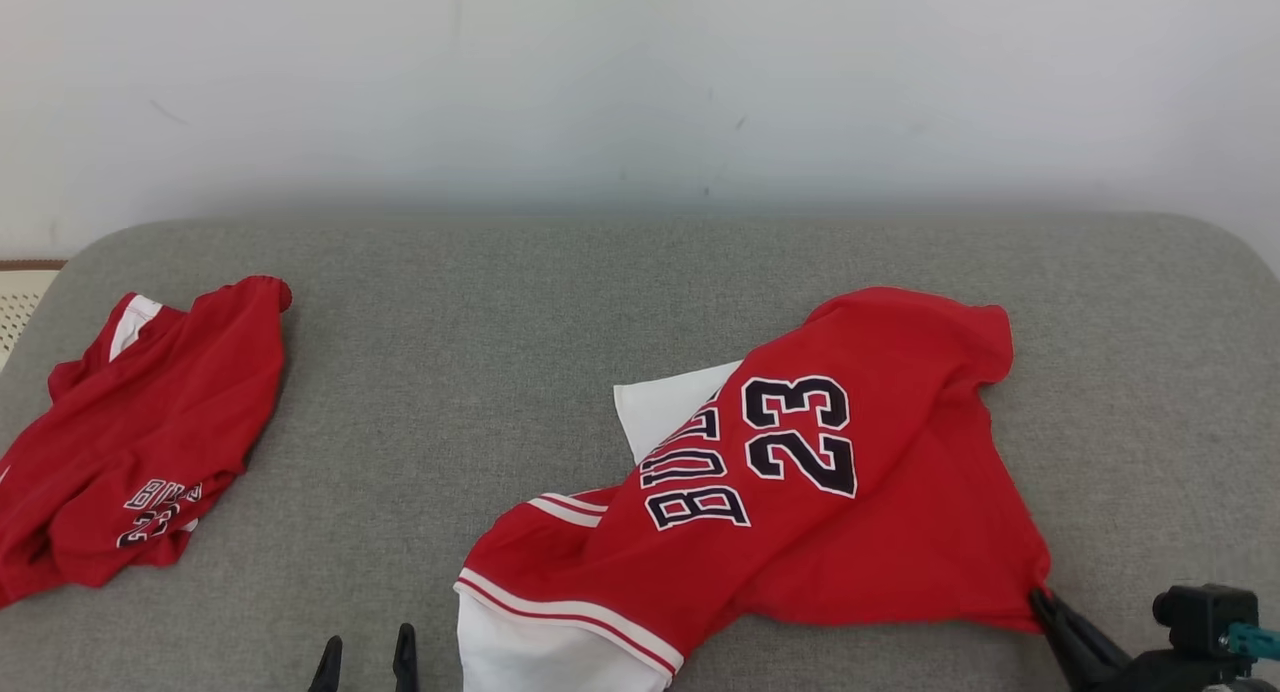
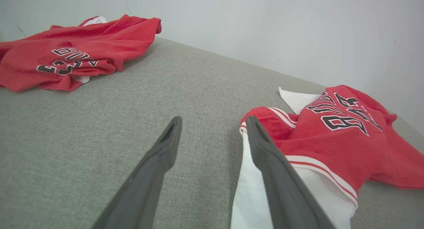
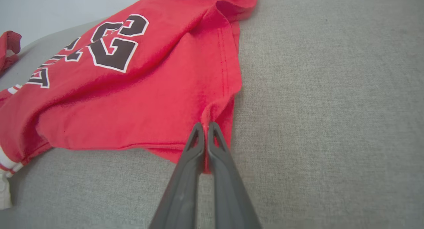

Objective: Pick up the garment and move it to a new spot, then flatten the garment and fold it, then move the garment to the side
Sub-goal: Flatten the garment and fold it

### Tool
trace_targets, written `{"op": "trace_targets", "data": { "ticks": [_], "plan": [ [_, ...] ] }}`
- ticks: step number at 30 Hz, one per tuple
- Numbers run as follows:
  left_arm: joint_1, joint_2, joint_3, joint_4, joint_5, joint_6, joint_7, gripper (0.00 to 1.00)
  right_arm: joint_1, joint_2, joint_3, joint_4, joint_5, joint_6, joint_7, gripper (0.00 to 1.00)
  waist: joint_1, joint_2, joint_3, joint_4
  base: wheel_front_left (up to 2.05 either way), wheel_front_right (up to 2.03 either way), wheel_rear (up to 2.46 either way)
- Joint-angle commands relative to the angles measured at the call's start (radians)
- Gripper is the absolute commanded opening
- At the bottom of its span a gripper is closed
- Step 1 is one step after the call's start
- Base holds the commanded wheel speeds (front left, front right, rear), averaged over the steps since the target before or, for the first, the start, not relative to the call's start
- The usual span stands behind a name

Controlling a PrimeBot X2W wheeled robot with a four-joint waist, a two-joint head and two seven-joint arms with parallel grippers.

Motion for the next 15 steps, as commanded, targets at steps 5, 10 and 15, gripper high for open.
{"op": "trace_targets", "data": {
  "ticks": [5,10,15],
  "plan": [
    [0.0,0.001,0.002,0.008,0.002,-0.005,-0.005,1.0,0.051,-0.024,0.004,-0.041,0.032,0.0,0.032,1.0,0.0,0.0,0.001,0.001,0.0,0.0,0.0],
    [0.0,0.001,0.006,0.008,0.002,-0.002,-0.005,1.0,0.055,-0.037,-0.04,-0.037,0.016,0.0,0.012,1.0,0.0,0.0,-0.002,0.005,0.0,0.0,0.0],
    [-0.001,0.001,0.004,0.007,0.0,-0.001,-0.005,1.0,0.038,-0.008,-0.073,0.008,-0.021,0.0,0.017,1.0,0.0,0.0,-0.003,0.011,0.0,0.0,0.0]
  ]
}}
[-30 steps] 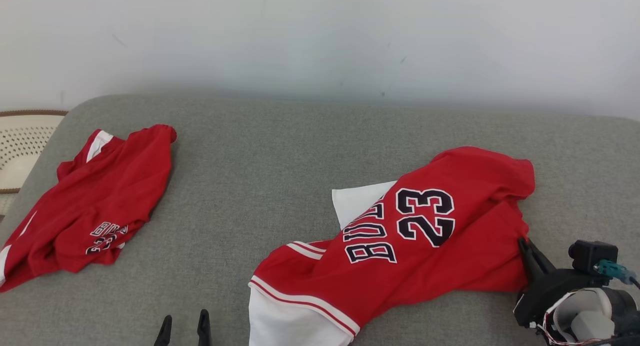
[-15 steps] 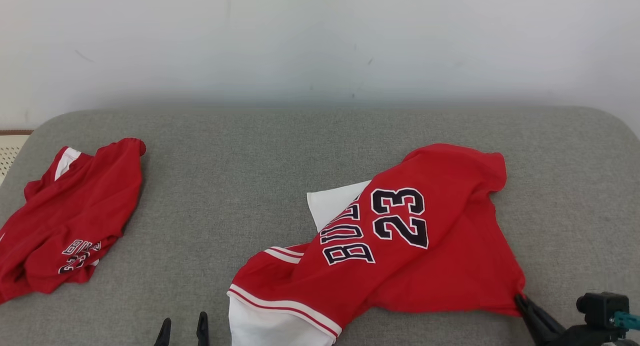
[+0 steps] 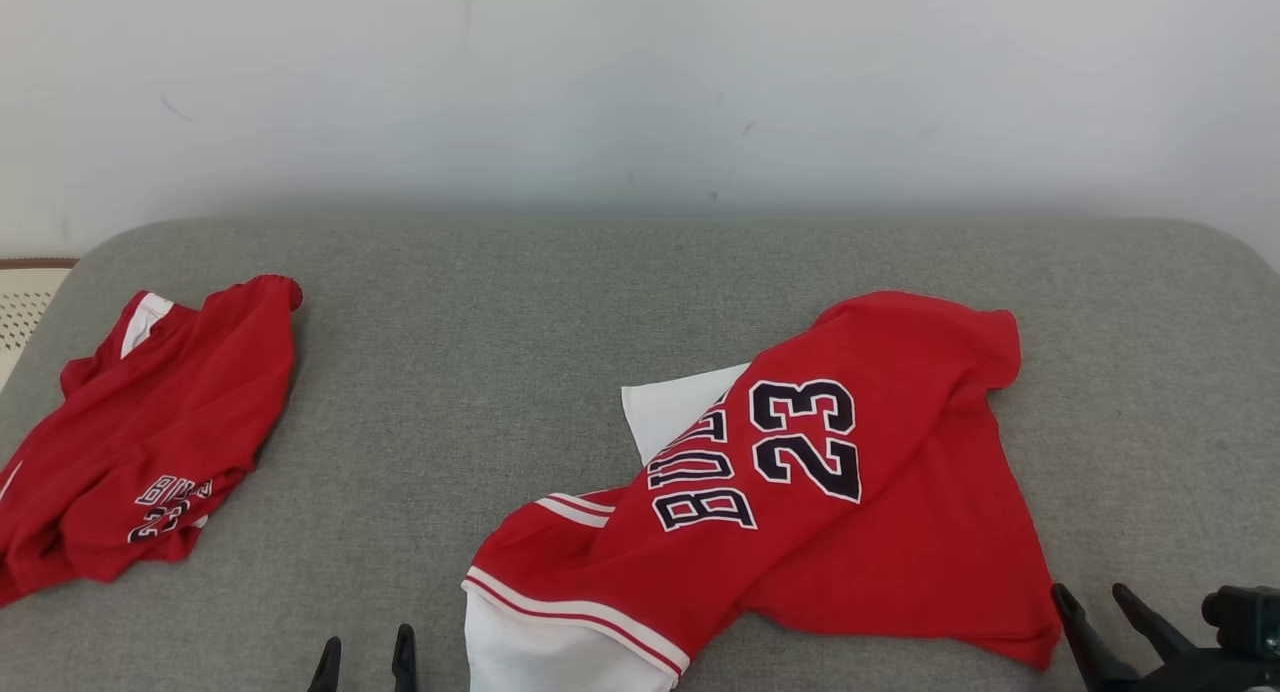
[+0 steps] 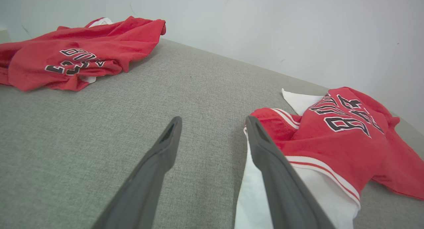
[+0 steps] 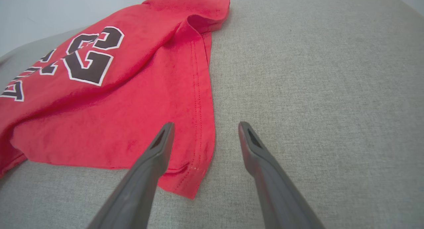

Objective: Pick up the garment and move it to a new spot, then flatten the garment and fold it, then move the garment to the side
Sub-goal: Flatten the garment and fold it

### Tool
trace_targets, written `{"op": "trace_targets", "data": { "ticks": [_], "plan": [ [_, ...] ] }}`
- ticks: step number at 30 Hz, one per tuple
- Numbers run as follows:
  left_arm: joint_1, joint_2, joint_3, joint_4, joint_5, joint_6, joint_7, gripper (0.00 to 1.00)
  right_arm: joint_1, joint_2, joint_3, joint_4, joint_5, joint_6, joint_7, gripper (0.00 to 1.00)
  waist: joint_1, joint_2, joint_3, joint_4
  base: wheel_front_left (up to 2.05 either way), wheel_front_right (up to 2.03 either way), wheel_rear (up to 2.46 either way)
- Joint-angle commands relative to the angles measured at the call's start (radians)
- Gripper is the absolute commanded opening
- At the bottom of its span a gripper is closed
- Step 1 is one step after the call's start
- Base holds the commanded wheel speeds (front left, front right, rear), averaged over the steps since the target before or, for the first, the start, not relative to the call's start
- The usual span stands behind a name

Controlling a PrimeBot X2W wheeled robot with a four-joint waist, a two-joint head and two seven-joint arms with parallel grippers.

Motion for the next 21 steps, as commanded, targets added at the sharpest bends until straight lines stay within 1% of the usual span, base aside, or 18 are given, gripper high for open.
{"op": "trace_targets", "data": {
  "ticks": [1,6,8,12,13,14,16,17,18,21],
  "plan": [
    [0.001,0.001,0.001,0.001,0.0,-0.001,-0.005,1.0,-0.007,0.023,-0.009,0.015,-0.017,0.0,0.01,1.0,0.0001,0.0,-0.001,0.004,0.0,0.0,0.0],
    [0.0,0.001,0.0,0.001,-0.001,-0.002,-0.005,1.0,-0.006,0.06,-0.03,0.065,-0.033,0.0,0.045,1.0,0.0001,0.0,0.001,0.018,0.0,0.0,0.0],
    [-0.002,0.001,0.001,0.0,0.001,-0.003,-0.005,1.0,-0.003,0.072,-0.035,0.083,-0.035,0.0,0.057,0.98,0.0001,0.0,0.003,0.022,0.0,0.0,0.0],
    [-0.002,0.001,0.008,-0.002,0.003,-0.004,-0.005,1.0,0.0,0.083,-0.046,0.104,-0.041,0.0,0.067,0.98,0.0001,0.0,0.007,0.025,0.0,0.0,0.0],
    [-0.002,0.001,0.009,-0.003,0.004,-0.004,-0.005,1.0,-0.001,0.086,-0.045,0.11,-0.046,0.0,0.068,0.95,0.0001,0.0,0.009,0.025,0.0,0.0,0.0],
    [-0.002,0.001,0.011,-0.004,0.004,-0.005,-0.005,1.0,-0.004,0.092,-0.047,0.115,-0.045,0.0,0.069,0.82,0.0001,0.0,0.01,0.025,0.0,0.0,0.0],
    [-0.002,0.001,0.013,-0.005,0.005,-0.005,-0.005,1.0,-0.013,0.102,-0.045,0.127,-0.052,0.0,0.076,0.33,0.0001,0.0,0.012,0.023,0.0,0.0,0.0],
    [-0.003,0.001,0.014,-0.005,0.006,-0.005,-0.005,1.0,-0.021,0.108,-0.048,0.131,-0.053,0.0,0.072,0.12,0.0001,0.0,0.013,0.022,0.0,0.0,0.0],
    [-0.003,0.001,0.013,-0.004,0.006,-0.004,-0.005,1.0,-0.025,0.112,-0.047,0.136,-0.055,0.0,0.068,0.0,0.0001,0.0,0.013,0.02,0.0,0.0,0.0],
    [-0.005,0.001,0.01,0.0,0.008,-0.005,-0.005,1.0,-0.036,0.125,-0.039,0.141,-0.054,0.0,0.06,0.0,0.0001,0.0,0.011,0.018,0.0,0.0,0.0]
  ]
}}
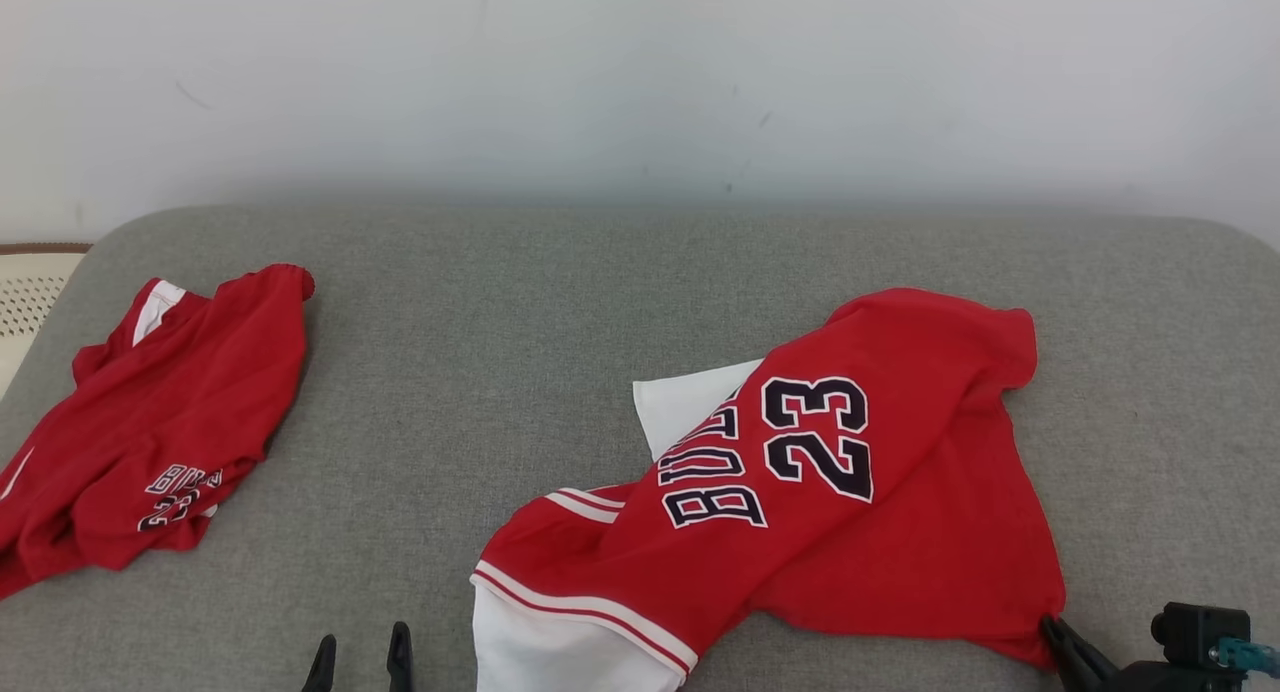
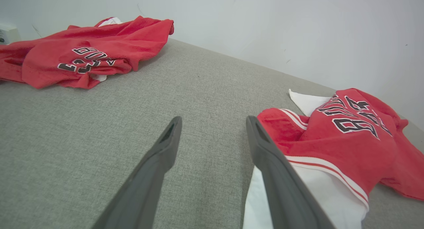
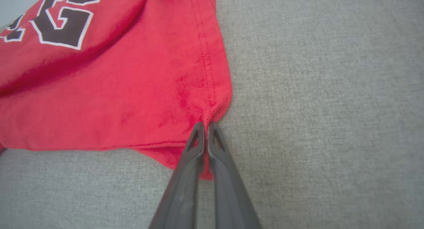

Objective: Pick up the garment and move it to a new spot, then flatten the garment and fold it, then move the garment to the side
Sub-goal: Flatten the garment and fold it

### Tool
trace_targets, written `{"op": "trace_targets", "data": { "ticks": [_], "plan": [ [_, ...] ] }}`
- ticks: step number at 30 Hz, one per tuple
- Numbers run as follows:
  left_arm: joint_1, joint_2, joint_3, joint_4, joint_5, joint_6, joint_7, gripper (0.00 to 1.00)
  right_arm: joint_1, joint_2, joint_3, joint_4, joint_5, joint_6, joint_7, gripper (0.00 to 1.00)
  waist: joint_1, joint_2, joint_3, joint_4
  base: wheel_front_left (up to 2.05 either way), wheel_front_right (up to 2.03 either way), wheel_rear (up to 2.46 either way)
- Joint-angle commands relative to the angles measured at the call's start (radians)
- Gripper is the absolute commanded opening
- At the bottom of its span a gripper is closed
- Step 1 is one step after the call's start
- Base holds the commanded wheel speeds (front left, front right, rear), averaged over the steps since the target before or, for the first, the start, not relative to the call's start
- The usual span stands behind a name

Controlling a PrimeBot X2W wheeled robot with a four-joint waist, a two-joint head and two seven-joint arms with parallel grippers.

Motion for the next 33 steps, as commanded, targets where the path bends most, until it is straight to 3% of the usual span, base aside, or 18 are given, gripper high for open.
{"op": "trace_targets", "data": {
  "ticks": [1,8,14,20,27,28,29,30,33],
  "plan": [
    [-0.003,0.001,0.0,0.003,0.008,-0.005,-0.005,1.0,-0.01,0.005,0.005,-0.004,0.0,0.0,-0.011,0.0,0.0,-0.0001,-0.002,-0.001,0.0,0.0,0.0],
    [0.004,0.001,0.0,0.007,0.009,-0.004,-0.005,1.0,0.006,-0.043,0.057,-0.113,0.074,0.0,-0.063,0.0,0.0,-0.0001,-0.012,0.0,0.0,0.0,0.0],
    [0.017,0.001,0.0,0.003,0.001,0.0,-0.005,1.0,0.066,-0.202,0.188,-0.319,0.203,0.0,-0.068,0.0,0.0,-0.0001,-0.014,-0.023,0.0,0.0,0.0],
    [0.015,0.001,-0.005,0.004,-0.003,-0.001,-0.005,1.0,0.073,-0.263,0.252,-0.325,0.243,0.0,-0.03,0.0,0.0,-0.0001,-0.009,-0.039,0.0,0.0,0.0],
    [0.007,0.001,-0.004,0.006,-0.003,-0.001,-0.005,1.0,0.046,-0.262,0.301,-0.268,0.252,0.0,-0.016,0.0,0.0,-0.0001,-0.003,-0.046,0.0,0.0,0.0],
    [0.007,0.001,-0.003,0.007,-0.003,-0.001,-0.005,1.0,0.044,-0.261,0.3,-0.258,0.255,0.0,-0.024,0.03,0.0,-0.0001,-0.003,-0.046,0.0,0.0,0.0],
    [0.008,0.001,-0.001,0.009,-0.003,-0.001,-0.005,1.0,0.042,-0.261,0.299,-0.248,0.253,0.0,-0.031,0.69,0.0,-0.0001,-0.004,-0.047,0.0,0.0,0.0],
    [0.009,0.001,-0.001,0.011,-0.003,-0.001,-0.005,1.0,0.04,-0.259,0.298,-0.241,0.249,0.0,-0.042,1.0,0.0,-0.0001,-0.006,-0.047,0.0,0.0,0.0],
    [0.01,0.001,0.001,0.012,-0.004,-0.002,-0.005,1.0,0.031,-0.255,0.292,-0.232,0.237,0.0,-0.068,1.0,0.0,-0.0001,-0.008,-0.048,0.0,0.0,0.0]
  ]
}}
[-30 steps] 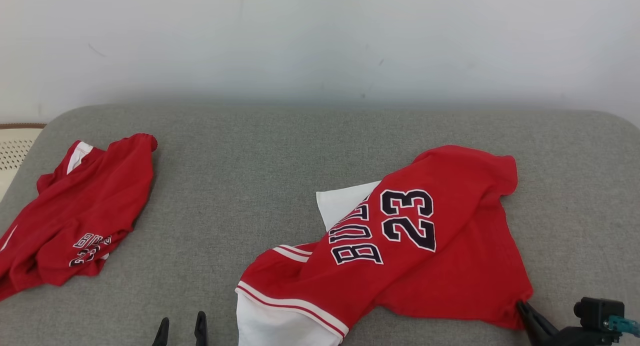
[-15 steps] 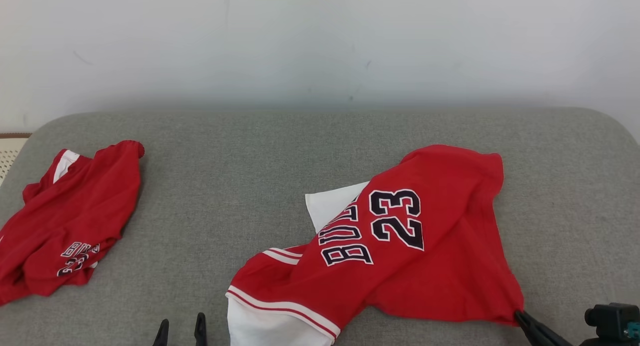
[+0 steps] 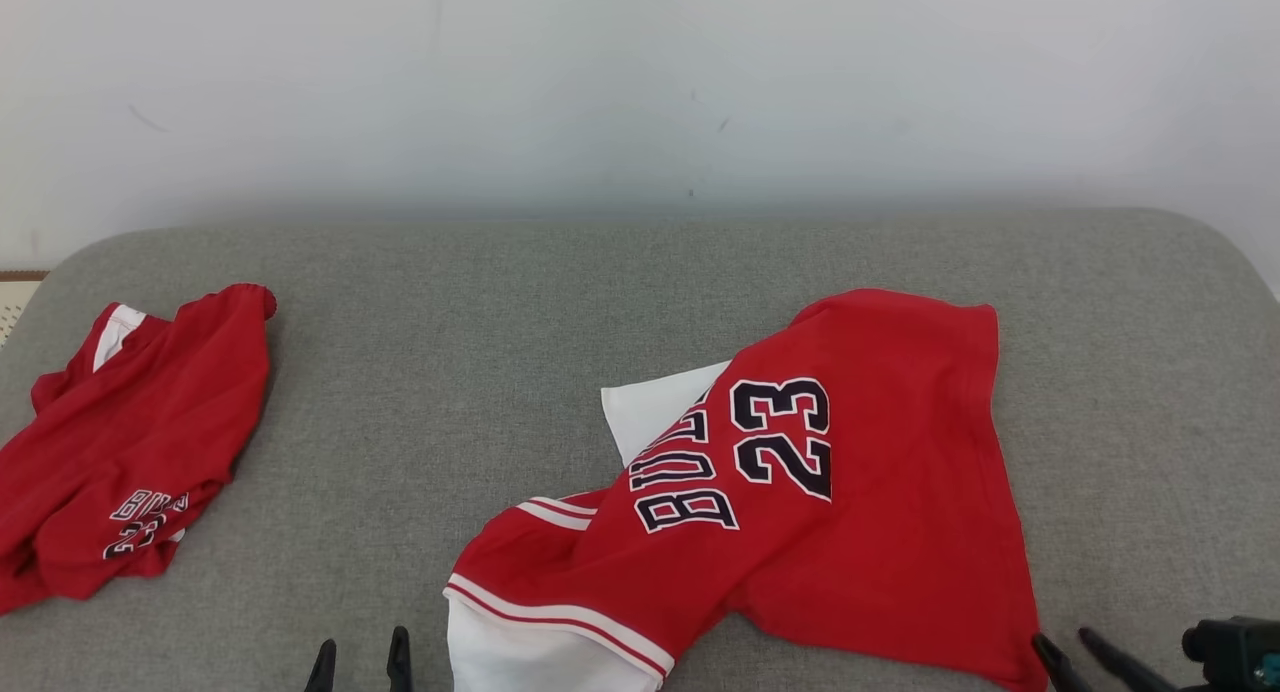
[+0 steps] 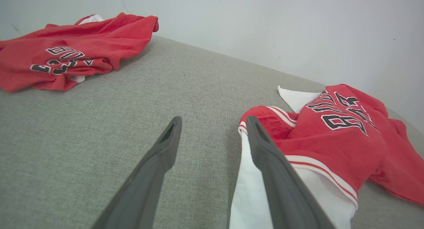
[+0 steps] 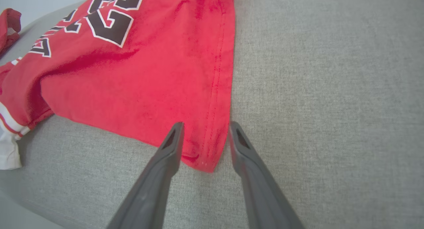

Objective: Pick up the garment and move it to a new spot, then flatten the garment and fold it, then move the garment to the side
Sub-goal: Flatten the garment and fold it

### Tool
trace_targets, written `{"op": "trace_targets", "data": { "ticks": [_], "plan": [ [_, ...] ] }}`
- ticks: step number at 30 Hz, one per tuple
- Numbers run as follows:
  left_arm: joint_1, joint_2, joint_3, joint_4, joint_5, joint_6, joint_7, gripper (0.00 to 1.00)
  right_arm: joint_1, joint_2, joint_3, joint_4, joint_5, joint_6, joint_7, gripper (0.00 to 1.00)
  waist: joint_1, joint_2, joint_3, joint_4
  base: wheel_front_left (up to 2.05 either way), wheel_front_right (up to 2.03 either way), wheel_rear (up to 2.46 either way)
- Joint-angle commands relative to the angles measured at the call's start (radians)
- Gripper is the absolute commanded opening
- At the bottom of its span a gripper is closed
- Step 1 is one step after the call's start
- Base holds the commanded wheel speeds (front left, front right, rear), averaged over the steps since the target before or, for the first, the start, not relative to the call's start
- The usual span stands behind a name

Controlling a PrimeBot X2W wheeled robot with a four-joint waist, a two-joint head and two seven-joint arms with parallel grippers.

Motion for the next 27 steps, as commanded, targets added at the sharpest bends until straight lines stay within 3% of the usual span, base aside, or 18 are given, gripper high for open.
{"op": "trace_targets", "data": {
  "ticks": [1,8,17,24,27],
  "plan": [
    [0.008,0.001,0.004,0.005,-0.002,-0.003,-0.004,1.0,-0.012,0.002,-0.005,0.004,-0.013,0.0,-0.011,1.0,0.0,0.0,-0.001,0.0,0.0,0.0,0.0],
    [0.018,0.001,0.015,-0.007,0.007,-0.001,-0.004,1.0,-0.046,0.054,-0.122,0.062,-0.134,0.0,-0.098,1.0,0.0,0.0,-0.013,-0.002,0.0,0.0,0.0],
    [0.016,0.001,0.052,-0.04,0.062,0.001,-0.004,1.0,-0.007,0.243,-0.423,0.012,-0.404,0.0,-0.104,1.0,0.0,0.0,-0.03,0.012,0.0,0.0,0.0],
    [0.015,0.007,0.109,-0.067,0.163,0.001,-0.004,1.0,0.067,0.389,-0.603,-0.079,-0.573,0.0,-0.105,1.0,0.0,0.0,-0.057,0.032,0.0,0.0,0.0],
    [0.01,0.012,0.123,-0.069,0.18,-0.007,-0.004,1.0,0.09,0.422,-0.629,-0.104,-0.609,0.0,-0.105,1.0,0.0,0.0,-0.065,0.038,0.0,0.0,0.0]
  ]
}}
